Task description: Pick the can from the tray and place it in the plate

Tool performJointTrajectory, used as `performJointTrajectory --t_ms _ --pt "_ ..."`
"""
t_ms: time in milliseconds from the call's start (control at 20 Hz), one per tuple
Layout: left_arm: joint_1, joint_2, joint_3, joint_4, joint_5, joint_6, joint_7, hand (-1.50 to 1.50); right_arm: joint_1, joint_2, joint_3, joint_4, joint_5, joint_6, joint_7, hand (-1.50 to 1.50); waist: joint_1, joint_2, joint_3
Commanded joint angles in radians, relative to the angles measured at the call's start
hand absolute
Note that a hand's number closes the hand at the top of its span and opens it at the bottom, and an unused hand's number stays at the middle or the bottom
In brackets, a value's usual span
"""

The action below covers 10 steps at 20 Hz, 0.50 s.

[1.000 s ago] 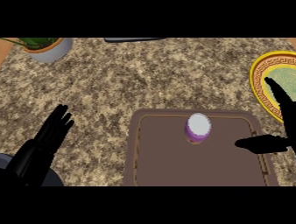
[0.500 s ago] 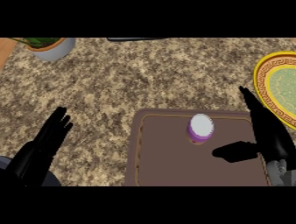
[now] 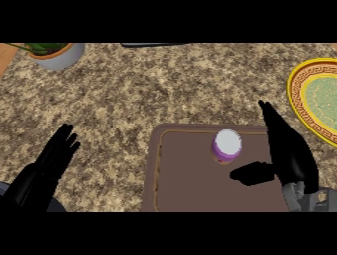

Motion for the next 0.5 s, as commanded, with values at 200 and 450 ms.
performJointTrajectory --t_ms 200,450 --pt "-0.002 -0.051 -0.040 0.196 -0.005 0.016 -0.001 0.00 -0.051 0.063 0.033 0.053 0.074 0.045 0.124 -1.50 -0.012 0.027 -0.070" --pt "-0.005 -0.039 -0.023 0.183 0.014 0.016 0.012 0.00 -0.019 0.117 0.070 0.099 0.103 0.039 0.107 -1.50 -0.008 0.026 -0.067"
